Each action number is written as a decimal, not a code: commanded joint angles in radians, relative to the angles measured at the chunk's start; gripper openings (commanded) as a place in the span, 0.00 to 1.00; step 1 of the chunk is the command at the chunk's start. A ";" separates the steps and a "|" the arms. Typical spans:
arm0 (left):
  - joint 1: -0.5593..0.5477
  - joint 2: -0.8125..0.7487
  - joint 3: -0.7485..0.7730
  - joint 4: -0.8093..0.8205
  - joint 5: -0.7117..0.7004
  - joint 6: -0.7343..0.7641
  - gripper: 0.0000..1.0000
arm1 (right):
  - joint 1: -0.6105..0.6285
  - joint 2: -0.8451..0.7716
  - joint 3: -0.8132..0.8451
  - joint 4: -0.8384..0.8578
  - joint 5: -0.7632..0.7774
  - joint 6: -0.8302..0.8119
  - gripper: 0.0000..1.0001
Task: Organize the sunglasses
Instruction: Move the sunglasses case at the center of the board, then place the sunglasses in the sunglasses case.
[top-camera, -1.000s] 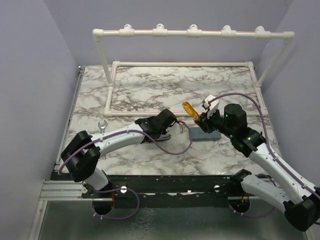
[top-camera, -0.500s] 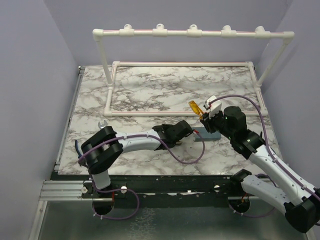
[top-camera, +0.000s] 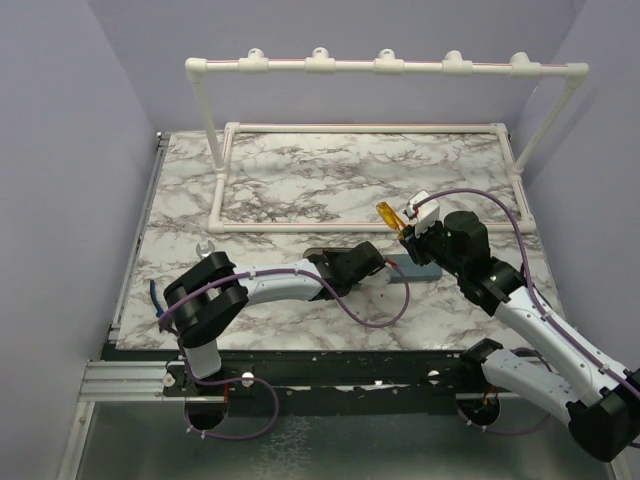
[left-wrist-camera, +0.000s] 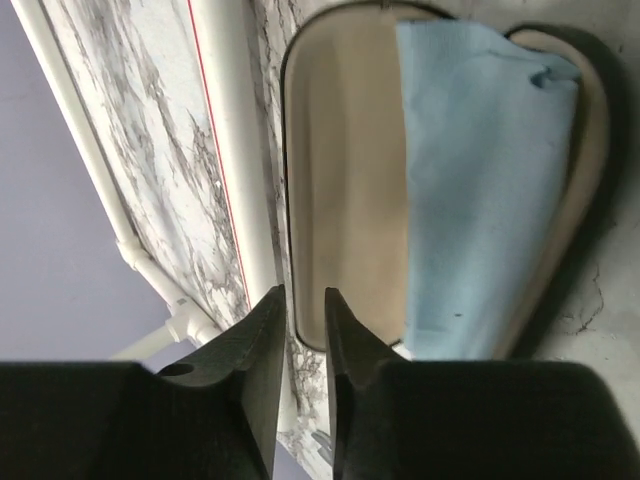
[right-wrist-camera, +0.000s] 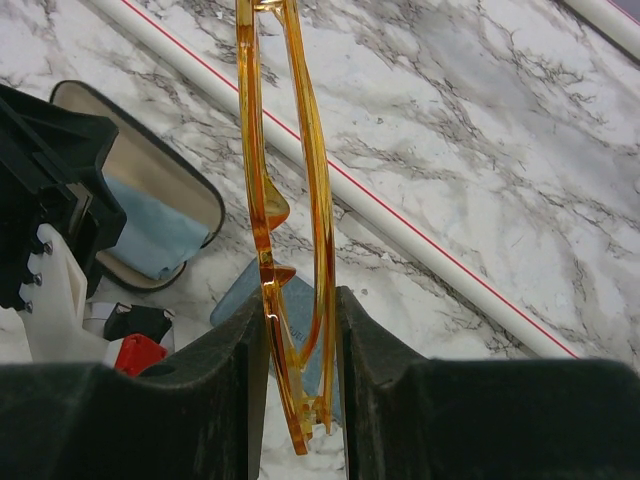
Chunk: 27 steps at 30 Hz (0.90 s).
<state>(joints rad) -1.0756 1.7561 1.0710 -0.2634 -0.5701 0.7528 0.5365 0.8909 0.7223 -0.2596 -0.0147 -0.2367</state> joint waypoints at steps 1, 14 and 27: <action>-0.006 -0.011 0.019 -0.045 0.037 -0.016 0.27 | -0.003 -0.010 -0.003 0.021 -0.004 -0.003 0.30; 0.000 -0.098 0.183 -0.313 0.086 -0.062 0.47 | -0.003 0.056 0.042 -0.005 -0.088 -0.005 0.30; 0.402 -0.358 0.128 -0.664 0.671 -0.139 0.74 | -0.003 0.426 0.322 -0.210 -0.580 -0.290 0.30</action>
<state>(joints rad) -0.8021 1.4593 1.2816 -0.8089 -0.1474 0.6205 0.5320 1.1992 0.9333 -0.3286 -0.3782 -0.3542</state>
